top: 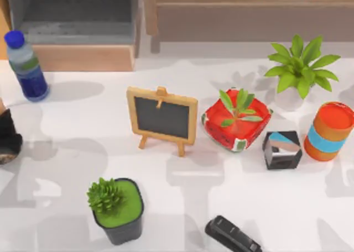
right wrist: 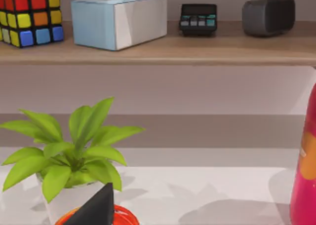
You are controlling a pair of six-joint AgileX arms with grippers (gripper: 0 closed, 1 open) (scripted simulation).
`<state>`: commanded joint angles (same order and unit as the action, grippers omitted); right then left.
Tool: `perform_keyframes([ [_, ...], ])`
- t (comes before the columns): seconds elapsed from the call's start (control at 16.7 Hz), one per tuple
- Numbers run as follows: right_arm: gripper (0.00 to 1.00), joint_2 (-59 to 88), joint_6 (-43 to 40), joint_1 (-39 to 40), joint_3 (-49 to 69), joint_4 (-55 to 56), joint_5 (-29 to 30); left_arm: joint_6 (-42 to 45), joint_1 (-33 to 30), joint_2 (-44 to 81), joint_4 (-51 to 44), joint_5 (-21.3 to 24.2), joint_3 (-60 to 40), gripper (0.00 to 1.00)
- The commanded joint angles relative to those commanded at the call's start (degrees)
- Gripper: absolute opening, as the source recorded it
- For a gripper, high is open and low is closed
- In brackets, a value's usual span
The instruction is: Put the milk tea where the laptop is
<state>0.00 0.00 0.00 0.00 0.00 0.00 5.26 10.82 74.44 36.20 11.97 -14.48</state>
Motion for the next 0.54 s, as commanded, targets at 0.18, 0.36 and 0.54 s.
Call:
perform_keyframes([
  [0.18, 1.00, 0.00, 0.00, 0.00, 0.00, 0.00, 0.00, 0.00, 0.00, 0.00, 0.00, 0.00, 0.00, 0.98],
  [0.36, 1.00, 0.00, 0.00, 0.00, 0.00, 0.00, 0.00, 0.00, 0.00, 0.00, 0.00, 0.00, 0.00, 1.00],
  [0.54, 1.00, 0.00, 0.00, 0.00, 0.00, 0.00, 0.00, 0.00, 0.00, 0.00, 0.00, 0.00, 0.00, 1.00],
])
